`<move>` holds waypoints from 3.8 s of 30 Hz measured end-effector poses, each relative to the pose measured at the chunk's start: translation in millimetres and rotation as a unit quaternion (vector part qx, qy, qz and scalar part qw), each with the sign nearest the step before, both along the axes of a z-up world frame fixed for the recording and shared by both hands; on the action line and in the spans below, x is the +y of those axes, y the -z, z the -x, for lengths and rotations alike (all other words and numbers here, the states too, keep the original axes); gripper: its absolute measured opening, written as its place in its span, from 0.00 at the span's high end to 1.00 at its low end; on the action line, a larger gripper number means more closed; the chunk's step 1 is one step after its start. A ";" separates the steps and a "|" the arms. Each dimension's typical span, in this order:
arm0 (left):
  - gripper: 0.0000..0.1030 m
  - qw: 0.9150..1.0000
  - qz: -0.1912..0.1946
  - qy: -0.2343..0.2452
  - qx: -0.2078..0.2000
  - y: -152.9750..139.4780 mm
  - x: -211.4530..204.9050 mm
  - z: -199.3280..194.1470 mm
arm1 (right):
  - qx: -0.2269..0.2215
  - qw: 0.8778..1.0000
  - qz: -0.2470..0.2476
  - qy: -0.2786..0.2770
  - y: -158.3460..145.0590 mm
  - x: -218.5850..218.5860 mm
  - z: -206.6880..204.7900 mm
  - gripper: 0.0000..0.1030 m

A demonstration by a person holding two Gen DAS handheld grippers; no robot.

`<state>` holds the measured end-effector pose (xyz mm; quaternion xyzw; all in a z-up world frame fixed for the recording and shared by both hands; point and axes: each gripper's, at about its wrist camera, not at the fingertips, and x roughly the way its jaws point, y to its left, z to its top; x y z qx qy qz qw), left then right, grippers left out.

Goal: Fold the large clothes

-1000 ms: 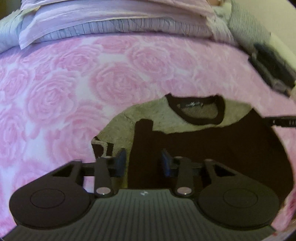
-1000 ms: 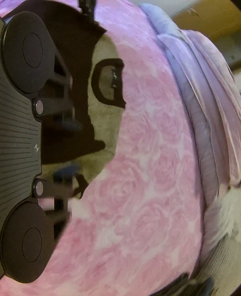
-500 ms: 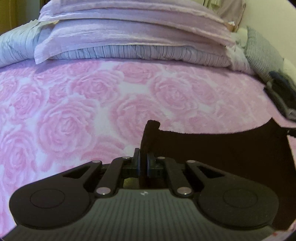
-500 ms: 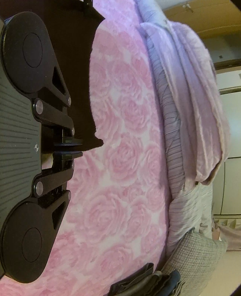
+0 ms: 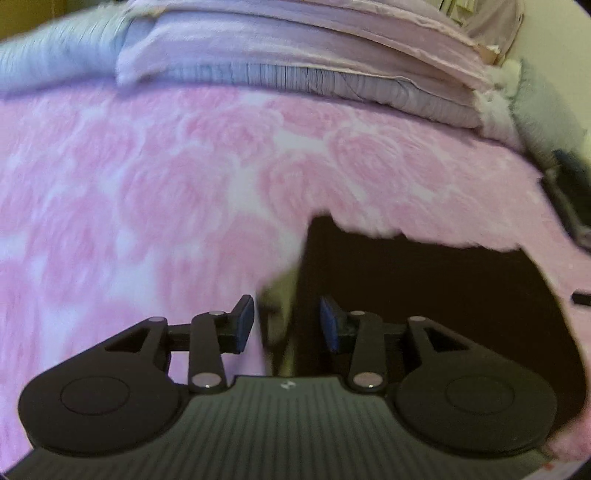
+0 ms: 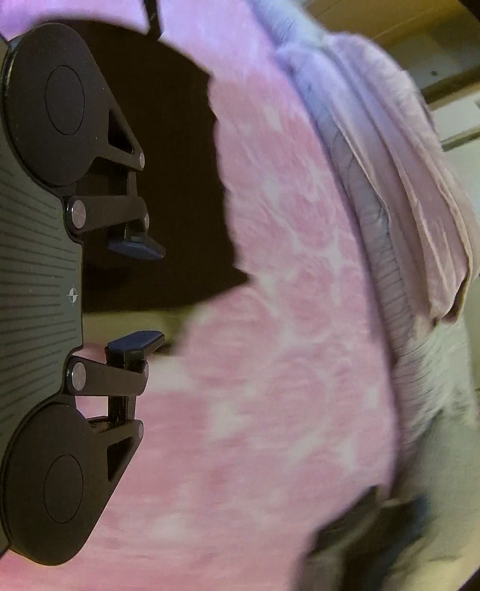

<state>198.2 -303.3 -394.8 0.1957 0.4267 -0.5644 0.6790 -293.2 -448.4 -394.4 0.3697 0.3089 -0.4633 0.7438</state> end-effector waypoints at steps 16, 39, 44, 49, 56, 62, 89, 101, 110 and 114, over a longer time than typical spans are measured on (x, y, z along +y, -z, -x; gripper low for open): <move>0.97 0.983 -0.030 -0.099 0.151 22.8 118.7 8.3 | -0.064 0.991 -0.068 0.095 15.0 75.8 48.9 0.99; 0.38 0.983 -0.162 -0.020 -0.079 -34.6 112.6 161.5 | 0.086 0.993 -0.076 -0.042 -16.5 153.5 -27.8 0.36; 0.38 0.981 -0.181 -0.017 -0.073 -31.4 122.3 186.8 | 0.090 0.992 -0.072 -0.054 -18.0 160.9 -23.0 0.36; 0.38 0.981 -0.178 -0.009 -0.074 -34.2 125.0 198.2 | 0.084 0.993 -0.069 -0.046 -22.7 161.3 -14.7 0.36; 0.38 0.982 -0.174 -0.008 -0.076 -34.6 124.7 198.2 | 0.078 0.994 -0.061 -0.053 -28.1 161.7 -16.3 0.36; 0.48 0.987 -0.144 0.002 -0.077 -35.9 121.5 191.6 | 0.069 0.994 -0.004 -0.084 -36.5 158.3 -32.1 0.49; 0.70 0.995 -0.010 0.034 -0.093 -14.4 54.2 121.6 | -0.035 0.998 -0.008 0.049 18.3 59.2 18.0 0.28; 0.70 0.999 -0.018 -0.001 0.036 11.7 51.0 66.6 | -0.228 0.966 -0.079 0.093 66.8 38.0 44.6 0.60; 0.78 0.997 -0.028 0.015 0.072 13.8 50.4 48.6 | -0.070 0.989 -0.085 0.102 30.5 37.8 -2.3 0.77; 0.82 0.993 -0.030 -0.004 0.118 8.7 52.8 28.5 | 0.188 0.982 0.024 0.008 -20.8 54.7 -112.8 0.79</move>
